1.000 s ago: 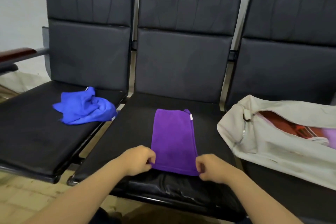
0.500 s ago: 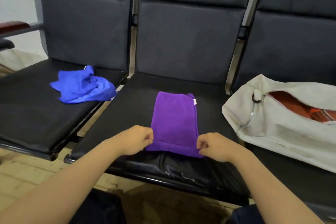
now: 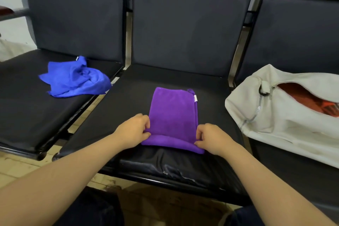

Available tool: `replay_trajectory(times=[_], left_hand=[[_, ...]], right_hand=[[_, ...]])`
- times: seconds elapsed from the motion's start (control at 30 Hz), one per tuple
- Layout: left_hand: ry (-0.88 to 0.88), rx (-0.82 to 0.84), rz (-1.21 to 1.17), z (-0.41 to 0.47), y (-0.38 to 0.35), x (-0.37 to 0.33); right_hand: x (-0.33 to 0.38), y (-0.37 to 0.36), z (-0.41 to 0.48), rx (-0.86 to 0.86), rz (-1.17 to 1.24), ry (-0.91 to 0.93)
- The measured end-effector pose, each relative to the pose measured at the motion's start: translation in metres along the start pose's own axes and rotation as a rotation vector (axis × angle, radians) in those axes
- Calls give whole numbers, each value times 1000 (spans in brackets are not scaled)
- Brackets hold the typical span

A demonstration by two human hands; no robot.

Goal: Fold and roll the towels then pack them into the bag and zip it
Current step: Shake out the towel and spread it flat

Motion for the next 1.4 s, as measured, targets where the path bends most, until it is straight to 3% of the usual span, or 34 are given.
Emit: replay_trajectory(times=[0.1,0.2,0.3,0.43,0.7,0.83,0.97,1.1,1.2,1.4], left_hand=[[-250,-91,-104,1,2,-1],[-324,97,-206,-2,6,-4],[-302,278,-93,-2,7,-3],[-262,205,0,-2,9,-6],[-70,149,-339,0,7,1],[-60,75,-223,2,3,3],[-101,113,-135,2,6,5],[-80,248,-192,1,14,8],[-90,341,-65,-2,15,11],[-102,222,-81,-1,14,4]], right_hand=[[5,6,-2,-83,-5,122],[7,10,-7,13,132,257],[5,5,-7,169,112,221],[3,4,-1,125,64,156],[3,4,0,156,183,30],[0,0,1,138,82,-13],[3,6,0,-39,7,91],[4,7,-4,74,94,233],[4,4,-2,161,55,213],[7,8,-2,110,76,135]])
Point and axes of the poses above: each hand's wrist, its own z-axis towards the middle knuckle, its own y-axis out of the back of the hand, x = y × z, the point moved 1 cm from there along z, towards the middle knuckle, and after that the axes turned 6 degrees about x, right-handed, at the moved point
